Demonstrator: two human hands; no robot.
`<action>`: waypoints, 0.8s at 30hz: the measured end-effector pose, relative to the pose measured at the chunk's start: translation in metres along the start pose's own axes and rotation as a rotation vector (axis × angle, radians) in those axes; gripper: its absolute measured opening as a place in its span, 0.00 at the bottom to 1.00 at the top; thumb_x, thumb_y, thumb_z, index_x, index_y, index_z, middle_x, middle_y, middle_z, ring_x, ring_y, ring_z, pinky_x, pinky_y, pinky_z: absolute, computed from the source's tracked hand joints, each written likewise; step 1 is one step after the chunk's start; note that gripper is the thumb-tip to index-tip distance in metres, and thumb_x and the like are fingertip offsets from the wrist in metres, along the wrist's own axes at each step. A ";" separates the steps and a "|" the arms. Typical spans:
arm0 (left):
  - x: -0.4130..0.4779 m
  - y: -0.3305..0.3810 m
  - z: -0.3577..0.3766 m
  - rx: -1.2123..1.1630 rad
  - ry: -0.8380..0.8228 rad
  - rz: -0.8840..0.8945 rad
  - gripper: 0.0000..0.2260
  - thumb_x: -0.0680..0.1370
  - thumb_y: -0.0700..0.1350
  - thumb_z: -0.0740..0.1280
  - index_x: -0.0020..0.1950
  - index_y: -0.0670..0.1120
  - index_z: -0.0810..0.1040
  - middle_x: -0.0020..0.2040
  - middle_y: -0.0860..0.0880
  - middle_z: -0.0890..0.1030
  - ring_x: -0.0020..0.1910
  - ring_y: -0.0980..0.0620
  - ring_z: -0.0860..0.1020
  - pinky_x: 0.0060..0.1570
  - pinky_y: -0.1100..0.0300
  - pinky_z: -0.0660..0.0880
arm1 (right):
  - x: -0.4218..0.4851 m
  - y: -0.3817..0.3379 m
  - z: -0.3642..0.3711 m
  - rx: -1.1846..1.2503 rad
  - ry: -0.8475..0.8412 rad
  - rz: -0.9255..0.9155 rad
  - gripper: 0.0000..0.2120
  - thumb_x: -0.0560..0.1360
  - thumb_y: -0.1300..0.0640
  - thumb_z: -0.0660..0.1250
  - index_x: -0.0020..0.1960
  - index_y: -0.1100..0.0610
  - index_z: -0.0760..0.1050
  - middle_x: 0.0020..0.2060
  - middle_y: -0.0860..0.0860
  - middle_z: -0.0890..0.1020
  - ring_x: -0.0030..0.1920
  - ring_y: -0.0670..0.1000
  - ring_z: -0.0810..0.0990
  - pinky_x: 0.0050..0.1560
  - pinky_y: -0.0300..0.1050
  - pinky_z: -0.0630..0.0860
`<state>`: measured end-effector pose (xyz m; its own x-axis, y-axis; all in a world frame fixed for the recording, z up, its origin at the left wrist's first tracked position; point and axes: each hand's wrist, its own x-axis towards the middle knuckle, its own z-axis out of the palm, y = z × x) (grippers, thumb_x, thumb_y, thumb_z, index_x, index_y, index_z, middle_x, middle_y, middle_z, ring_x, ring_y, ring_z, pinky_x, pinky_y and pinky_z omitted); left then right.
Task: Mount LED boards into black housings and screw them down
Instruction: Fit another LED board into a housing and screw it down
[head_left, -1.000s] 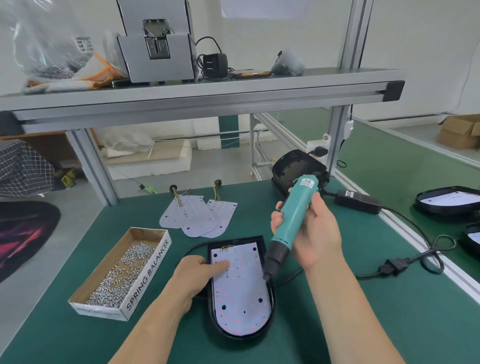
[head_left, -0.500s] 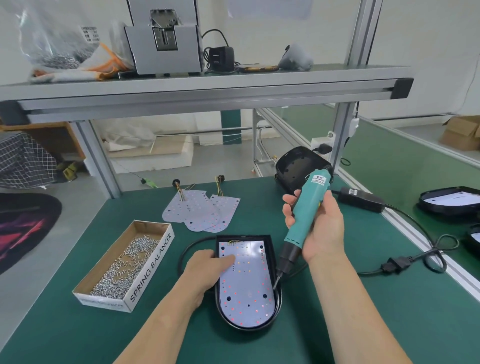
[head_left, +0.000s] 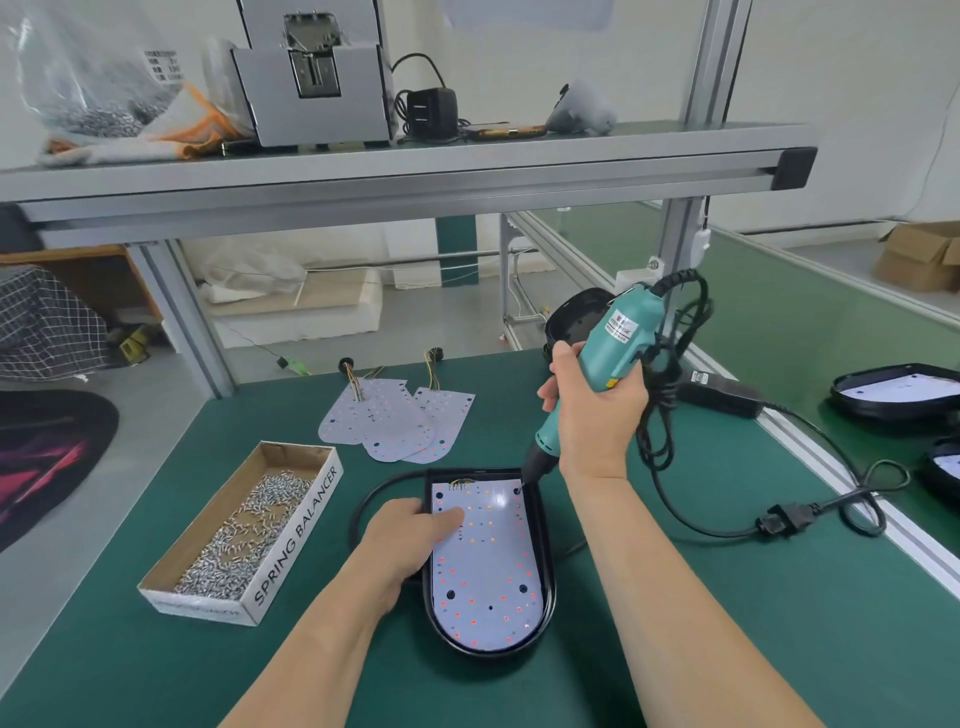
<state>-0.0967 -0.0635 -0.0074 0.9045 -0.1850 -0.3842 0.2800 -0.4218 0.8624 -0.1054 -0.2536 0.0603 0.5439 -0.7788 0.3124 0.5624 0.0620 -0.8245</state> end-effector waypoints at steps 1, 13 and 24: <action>0.000 0.000 0.000 0.000 0.002 -0.002 0.11 0.75 0.45 0.72 0.51 0.37 0.83 0.47 0.43 0.87 0.42 0.45 0.83 0.41 0.59 0.75 | -0.001 0.001 0.000 -0.016 -0.005 0.003 0.11 0.72 0.58 0.73 0.47 0.60 0.72 0.31 0.49 0.78 0.25 0.52 0.77 0.26 0.43 0.73; -0.002 0.004 0.000 0.007 0.004 -0.031 0.09 0.75 0.45 0.73 0.49 0.40 0.84 0.43 0.46 0.87 0.46 0.44 0.86 0.41 0.58 0.76 | -0.006 0.000 -0.004 -0.025 0.010 0.024 0.09 0.74 0.61 0.72 0.48 0.61 0.71 0.31 0.51 0.79 0.25 0.52 0.76 0.26 0.42 0.72; -0.006 0.005 0.002 -0.015 0.017 -0.029 0.11 0.75 0.44 0.73 0.51 0.36 0.83 0.47 0.41 0.87 0.51 0.39 0.84 0.46 0.53 0.78 | -0.011 -0.001 0.000 -0.068 -0.093 0.025 0.13 0.73 0.60 0.72 0.49 0.67 0.72 0.34 0.54 0.79 0.25 0.52 0.77 0.27 0.44 0.73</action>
<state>-0.1015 -0.0663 -0.0010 0.9011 -0.1580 -0.4038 0.3111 -0.4131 0.8559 -0.1124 -0.2450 0.0573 0.6149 -0.7158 0.3311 0.5058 0.0359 -0.8619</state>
